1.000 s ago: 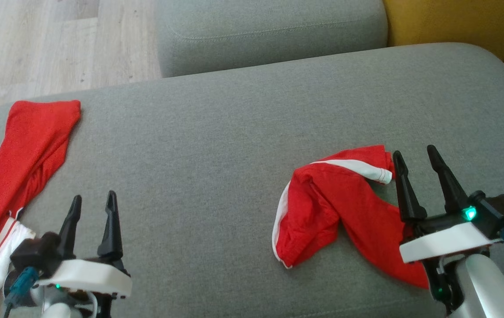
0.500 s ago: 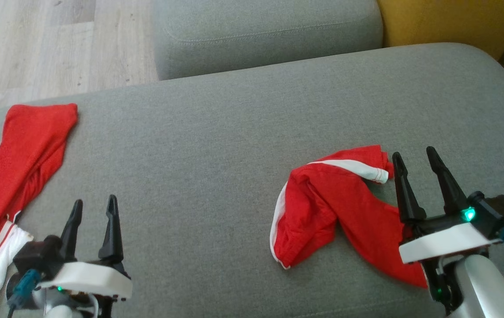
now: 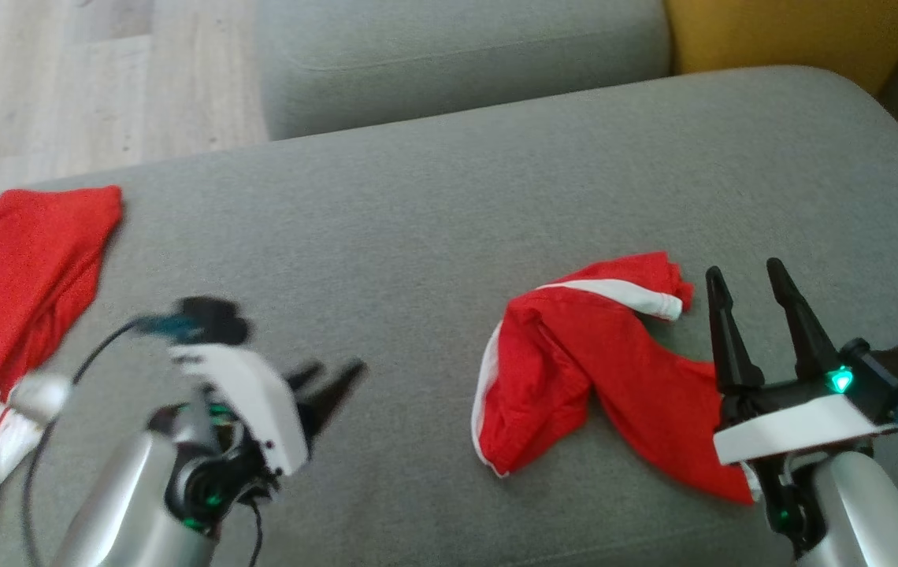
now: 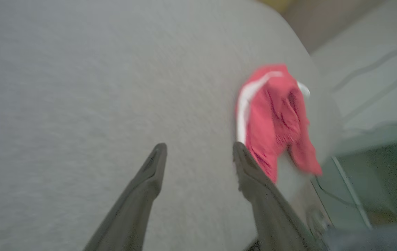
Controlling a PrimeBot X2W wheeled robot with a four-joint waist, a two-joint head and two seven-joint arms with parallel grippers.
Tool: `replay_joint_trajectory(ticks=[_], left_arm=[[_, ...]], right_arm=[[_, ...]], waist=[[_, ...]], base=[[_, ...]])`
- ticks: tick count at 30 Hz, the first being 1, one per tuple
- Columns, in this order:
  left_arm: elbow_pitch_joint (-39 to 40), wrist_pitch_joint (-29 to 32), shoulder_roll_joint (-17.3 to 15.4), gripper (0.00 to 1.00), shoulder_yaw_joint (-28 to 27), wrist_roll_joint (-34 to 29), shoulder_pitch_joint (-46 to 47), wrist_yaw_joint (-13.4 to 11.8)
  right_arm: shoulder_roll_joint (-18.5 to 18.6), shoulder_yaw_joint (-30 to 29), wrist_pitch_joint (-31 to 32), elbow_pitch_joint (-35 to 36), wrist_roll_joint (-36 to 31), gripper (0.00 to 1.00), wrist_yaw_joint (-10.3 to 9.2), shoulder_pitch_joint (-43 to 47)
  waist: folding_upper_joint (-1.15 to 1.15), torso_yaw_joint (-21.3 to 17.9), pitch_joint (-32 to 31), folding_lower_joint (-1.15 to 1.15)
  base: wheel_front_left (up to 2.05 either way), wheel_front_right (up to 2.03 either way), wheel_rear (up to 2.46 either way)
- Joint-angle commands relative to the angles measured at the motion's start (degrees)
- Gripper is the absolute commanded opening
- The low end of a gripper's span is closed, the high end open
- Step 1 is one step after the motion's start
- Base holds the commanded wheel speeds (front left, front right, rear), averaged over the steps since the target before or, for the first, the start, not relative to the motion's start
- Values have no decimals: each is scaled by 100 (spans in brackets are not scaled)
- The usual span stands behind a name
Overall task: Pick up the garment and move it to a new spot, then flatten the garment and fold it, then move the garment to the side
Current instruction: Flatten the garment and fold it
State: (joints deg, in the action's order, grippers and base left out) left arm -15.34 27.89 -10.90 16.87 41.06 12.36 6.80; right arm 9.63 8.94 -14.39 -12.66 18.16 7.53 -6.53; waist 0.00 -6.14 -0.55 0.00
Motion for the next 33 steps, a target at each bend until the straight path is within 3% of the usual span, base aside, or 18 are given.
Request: replay_joint_trajectory(ticks=[1, 3, 6, 12, 28, 29, 30, 31, 33], left_arm=[[60, 508, -164, 100, -41, 232, 412, 36], [-140, 1250, -252, 100, 184, 576, 619, 53], [-472, 1810, -319, 100, 322, 891, 913, 62], [-1085, 2558, 3, 100, 471, 1525, 1272, 66], [-1753, 2589, 444, 98, 536, 1844, 1642, 44], [-1785, 2567, 465, 61, 534, 1872, 1671, 47], [-1809, 2524, 485, 9, 526, 1899, 1700, 50], [-1838, 2478, 504, 0, 518, 1926, 1723, 53], [-1876, 2481, 527, 0, 555, 1984, 1758, 59]], right_arm=[[-6, 115, -61, 196, 13, 100, -4, -317], [-56, 187, -61, 180, 15, 100, -4, -388], [-143, 361, -61, 155, 48, 100, -4, -541], [-260, 483, -61, 138, 102, 100, -4, -740], [-412, 555, -61, 139, 119, 100, -4, -961], [-416, 553, -61, 139, 117, 100, -4, -966], [-417, 550, -61, 136, 116, 100, -4, -970], [-417, 546, -61, 128, 115, 100, -4, -972], [-408, 528, -61, 101, 109, 100, -4, -965]], waist=[[0, -100, 58, 0], [0, -210, 117, 0], [0, -412, 234, 0], [0, -769, 479, 0], [0, -1184, 863, 0], [0, -1189, 872, 0], [0, -1191, 876, 0], [0, -1187, 871, 0], [0, -1158, 829, 0]], base=[[0, 0, 0], [0, 0, 0], [0, 0, 0], [0, 0, 0], [0, 0, 0], [0, 0, 0], [0, 0, 0], [0, 0, 0], [0, 0, 0]])
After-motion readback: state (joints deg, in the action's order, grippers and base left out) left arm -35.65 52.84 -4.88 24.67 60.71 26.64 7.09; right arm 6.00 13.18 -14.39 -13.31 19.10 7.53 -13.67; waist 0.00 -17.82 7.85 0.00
